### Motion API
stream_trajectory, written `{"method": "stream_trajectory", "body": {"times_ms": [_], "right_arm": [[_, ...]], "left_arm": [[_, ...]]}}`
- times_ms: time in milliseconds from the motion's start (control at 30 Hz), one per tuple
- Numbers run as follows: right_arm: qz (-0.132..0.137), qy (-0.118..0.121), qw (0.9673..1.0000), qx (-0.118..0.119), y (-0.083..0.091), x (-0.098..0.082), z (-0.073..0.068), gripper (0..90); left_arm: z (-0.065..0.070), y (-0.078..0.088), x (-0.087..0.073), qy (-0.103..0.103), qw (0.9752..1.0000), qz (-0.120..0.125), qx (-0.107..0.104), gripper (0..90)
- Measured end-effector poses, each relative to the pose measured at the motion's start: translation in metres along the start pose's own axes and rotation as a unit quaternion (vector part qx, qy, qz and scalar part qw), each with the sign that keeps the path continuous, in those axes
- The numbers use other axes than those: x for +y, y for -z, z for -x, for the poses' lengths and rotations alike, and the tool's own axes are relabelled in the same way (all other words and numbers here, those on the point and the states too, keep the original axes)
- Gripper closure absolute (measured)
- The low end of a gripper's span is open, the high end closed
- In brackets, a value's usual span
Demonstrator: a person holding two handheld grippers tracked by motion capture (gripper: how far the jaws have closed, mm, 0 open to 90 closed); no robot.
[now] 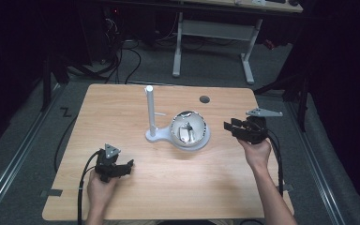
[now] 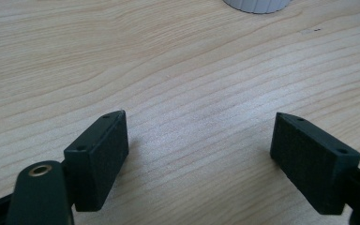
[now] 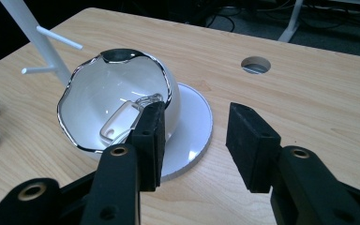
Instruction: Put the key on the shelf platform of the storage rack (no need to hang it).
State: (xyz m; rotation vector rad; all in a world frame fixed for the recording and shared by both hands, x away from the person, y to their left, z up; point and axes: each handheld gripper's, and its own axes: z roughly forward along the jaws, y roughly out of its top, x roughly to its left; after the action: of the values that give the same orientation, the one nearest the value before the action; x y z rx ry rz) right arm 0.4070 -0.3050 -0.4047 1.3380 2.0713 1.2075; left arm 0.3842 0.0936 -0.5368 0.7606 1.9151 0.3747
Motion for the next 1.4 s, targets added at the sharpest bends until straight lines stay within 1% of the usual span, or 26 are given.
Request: {"method": "stream_trajectory", "body": {"times_ms": [67, 100, 133, 167, 200, 267, 300, 333, 500, 600, 667, 700, 800, 833, 933, 1000, 1167, 1200, 1400], "right_arm": [[0.000, 0.001, 1.0000, -0.001, 0.003, -0.001, 0.001, 57.6], [0.005, -0.001, 1.0000, 0.001, 0.005, -0.002, 0.001, 57.6], [0.004, -0.004, 1.0000, 0.001, 0.007, -0.007, 0.000, 57.0], [0.004, -0.004, 1.0000, 0.001, 0.007, -0.007, 0.000, 57.0], [0.007, -0.009, 0.9999, -0.001, 0.009, -0.013, 0.000, 57.1], [0.006, -0.012, 0.9999, -0.003, 0.010, -0.016, 0.001, 57.0], [0.003, -0.014, 0.9999, -0.007, 0.012, -0.019, 0.002, 56.9], [0.010, -0.017, 0.9998, -0.010, 0.017, -0.023, 0.004, 57.0], [0.016, -0.029, 0.9993, -0.017, 0.026, -0.029, 0.008, 57.6], [0.016, -0.026, 0.9992, -0.024, 0.033, -0.035, 0.007, 57.9], [0.019, -0.024, 0.9992, -0.024, 0.034, -0.036, 0.007, 57.9], [0.023, -0.027, 0.9991, -0.023, 0.038, -0.041, 0.007, 57.7], [0.024, -0.028, 0.9990, -0.024, 0.040, -0.045, 0.007, 57.5], [0.024, -0.034, 0.9989, -0.024, 0.041, -0.050, 0.008, 57.0], [0.024, -0.037, 0.9987, -0.026, 0.044, -0.054, 0.010, 56.6], [0.032, -0.046, 0.9981, -0.025, 0.048, -0.060, 0.011, 56.3], [0.031, -0.045, 0.9982, -0.024, 0.050, -0.066, 0.011, 55.8], [0.034, -0.048, 0.9981, -0.021, 0.050, -0.069, 0.010, 55.6], [0.032, -0.055, 0.9978, -0.020, 0.050, -0.078, 0.012, 55.1]], "left_arm": [[0.000, 0.000, 0.000, 0.000, 1.0000, 0.000, 0.001, 20.2], [0.000, 0.000, -0.001, -0.003, 1.0000, 0.001, 0.001, 19.9], [-0.001, 0.001, 0.000, -0.005, 1.0000, -0.001, -0.001, 19.6], [-0.001, 0.001, 0.000, -0.005, 1.0000, -0.001, -0.001, 19.7], [-0.001, 0.001, 0.000, -0.003, 1.0000, -0.001, 0.000, 19.9], [0.000, 0.001, 0.000, -0.001, 1.0000, -0.001, 0.000, 19.7], [-0.001, 0.001, -0.001, -0.008, 1.0000, -0.001, -0.003, 19.7], [-0.001, 0.001, -0.001, -0.006, 1.0000, -0.001, -0.002, 19.5], [-0.001, 0.001, -0.001, -0.007, 1.0000, -0.001, -0.002, 19.5], [-0.001, 0.001, -0.001, -0.004, 1.0000, -0.001, -0.001, 19.5], [-0.001, 0.001, -0.001, -0.005, 1.0000, -0.001, -0.001, 19.5], [-0.001, 0.001, -0.001, -0.005, 1.0000, -0.001, -0.001, 19.5], [-0.001, 0.001, -0.001, -0.004, 1.0000, -0.001, 0.000, 19.5], [-0.001, 0.001, -0.001, -0.004, 1.0000, -0.001, 0.000, 19.5], [-0.001, 0.001, -0.001, -0.006, 1.0000, -0.001, -0.002, 19.5], [-0.001, 0.001, -0.001, -0.005, 1.0000, -0.001, 0.000, 19.5], [-0.001, 0.001, -0.001, -0.008, 1.0000, -0.001, -0.002, 19.5], [-0.001, 0.001, -0.001, -0.007, 1.0000, 0.000, -0.002, 19.5], [-0.001, 0.001, -0.001, -0.007, 1.0000, 0.000, -0.002, 19.5]]}}
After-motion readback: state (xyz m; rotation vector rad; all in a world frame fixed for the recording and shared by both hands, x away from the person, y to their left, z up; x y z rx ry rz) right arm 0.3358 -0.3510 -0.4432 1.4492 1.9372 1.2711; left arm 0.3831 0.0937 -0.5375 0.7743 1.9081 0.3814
